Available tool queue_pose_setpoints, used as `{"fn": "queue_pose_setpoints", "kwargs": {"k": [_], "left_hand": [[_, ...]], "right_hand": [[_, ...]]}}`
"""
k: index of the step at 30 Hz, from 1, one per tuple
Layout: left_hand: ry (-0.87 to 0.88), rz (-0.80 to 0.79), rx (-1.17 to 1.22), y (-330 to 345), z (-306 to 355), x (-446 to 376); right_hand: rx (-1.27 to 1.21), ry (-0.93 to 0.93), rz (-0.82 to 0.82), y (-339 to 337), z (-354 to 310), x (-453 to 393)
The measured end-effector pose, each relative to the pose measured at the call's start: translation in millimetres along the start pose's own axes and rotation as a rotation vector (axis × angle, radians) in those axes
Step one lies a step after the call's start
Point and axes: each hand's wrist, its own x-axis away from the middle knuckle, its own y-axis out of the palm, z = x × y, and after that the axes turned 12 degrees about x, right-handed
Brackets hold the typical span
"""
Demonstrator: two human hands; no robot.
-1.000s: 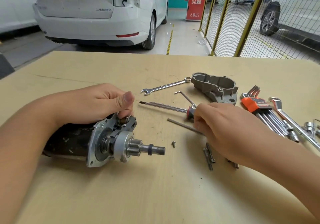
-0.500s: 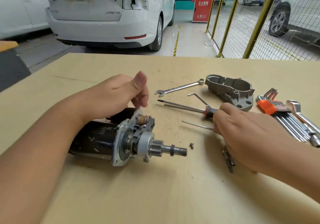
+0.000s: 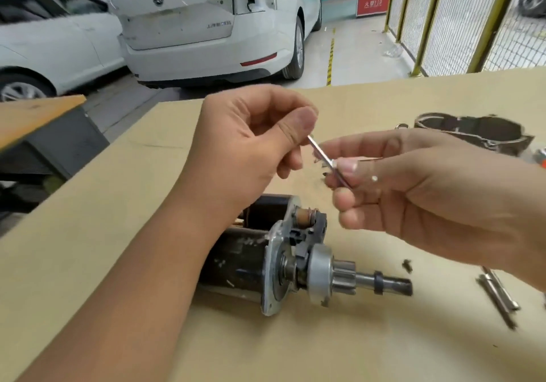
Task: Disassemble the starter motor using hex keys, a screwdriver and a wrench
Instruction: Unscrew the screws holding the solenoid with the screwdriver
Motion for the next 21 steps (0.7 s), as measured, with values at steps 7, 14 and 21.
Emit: {"fn": "queue_pose_setpoints", "kwargs": {"k": [7, 14, 21], "left_hand": [[-0.075, -0.045, 0.073, -4, -7, -1], [-0.334, -0.353, -0.475, -23, -19, 0], [-0.414, -0.621, -0.217, -44, -20, -1]], "right_hand": [[0.463, 0.009, -0.047, -7, 7, -16], [0.26, -0.163, 0.195, 1, 27, -18], [0.247, -0.104, 0.269, 11, 33, -21]]}}
